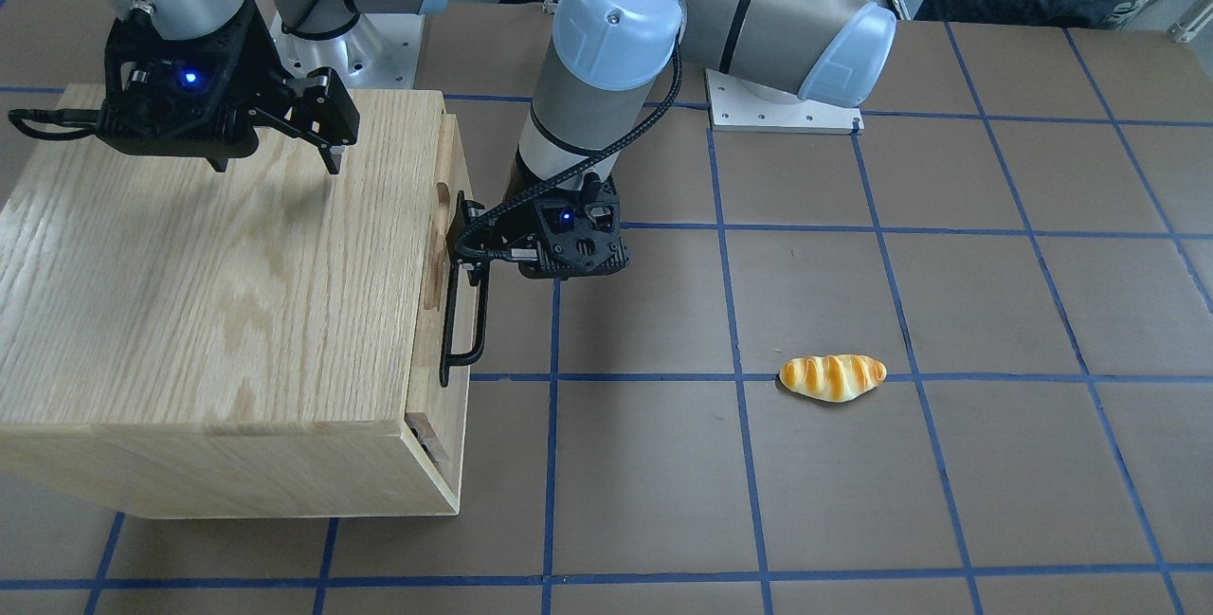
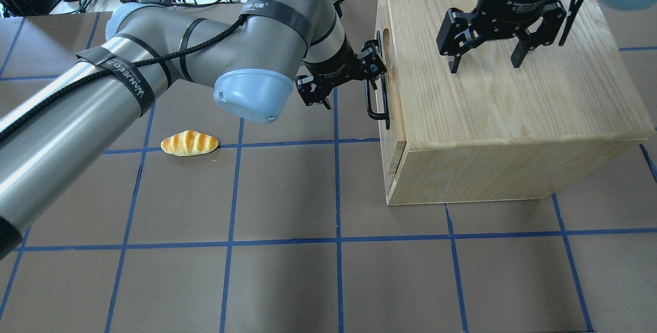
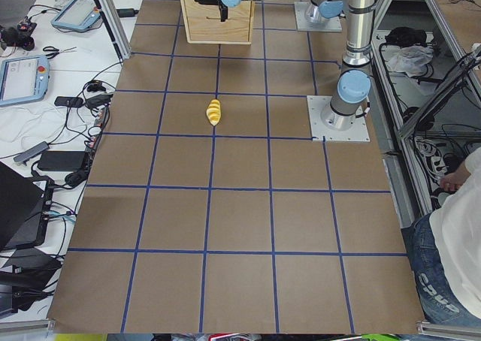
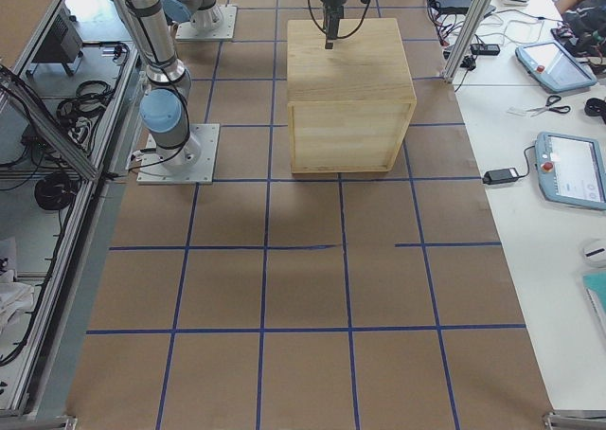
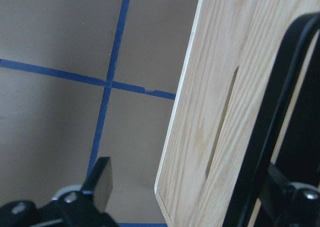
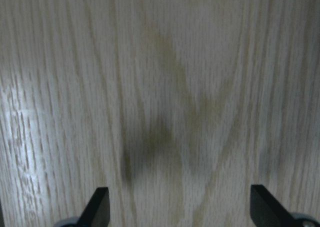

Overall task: Open upper drawer
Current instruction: 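Pull the drawer handle away from the cabinet with the left gripper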

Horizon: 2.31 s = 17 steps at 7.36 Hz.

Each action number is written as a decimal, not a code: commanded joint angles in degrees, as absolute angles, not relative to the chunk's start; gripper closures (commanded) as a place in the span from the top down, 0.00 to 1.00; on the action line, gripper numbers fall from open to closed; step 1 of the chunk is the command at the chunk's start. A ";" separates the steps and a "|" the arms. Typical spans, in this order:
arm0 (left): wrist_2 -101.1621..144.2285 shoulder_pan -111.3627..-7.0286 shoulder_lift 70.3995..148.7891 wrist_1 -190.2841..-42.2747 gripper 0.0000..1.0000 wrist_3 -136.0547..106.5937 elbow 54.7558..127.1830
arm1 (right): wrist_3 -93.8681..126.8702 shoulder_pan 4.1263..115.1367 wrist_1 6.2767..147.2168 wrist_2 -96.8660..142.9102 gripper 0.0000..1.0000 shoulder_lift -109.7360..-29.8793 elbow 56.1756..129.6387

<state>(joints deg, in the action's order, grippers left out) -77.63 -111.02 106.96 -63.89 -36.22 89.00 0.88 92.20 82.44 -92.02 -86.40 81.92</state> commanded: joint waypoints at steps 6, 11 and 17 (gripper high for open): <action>-78.49 -109.61 106.79 -64.68 1.00 -29.71 90.62 | 0.79 92.20 82.44 -92.02 1.00 -86.40 81.91; -80.94 -108.63 105.82 -68.29 1.00 -25.40 90.70 | 0.79 92.20 82.44 -92.02 1.00 -86.40 81.91; -80.95 -106.70 105.47 -68.99 1.00 -24.18 91.32 | 0.88 92.20 82.44 -92.02 1.00 -86.40 81.91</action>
<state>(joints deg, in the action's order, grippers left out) -80.88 -107.07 105.54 -68.59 -24.76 91.31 0.84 92.19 82.44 -92.02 -86.40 81.93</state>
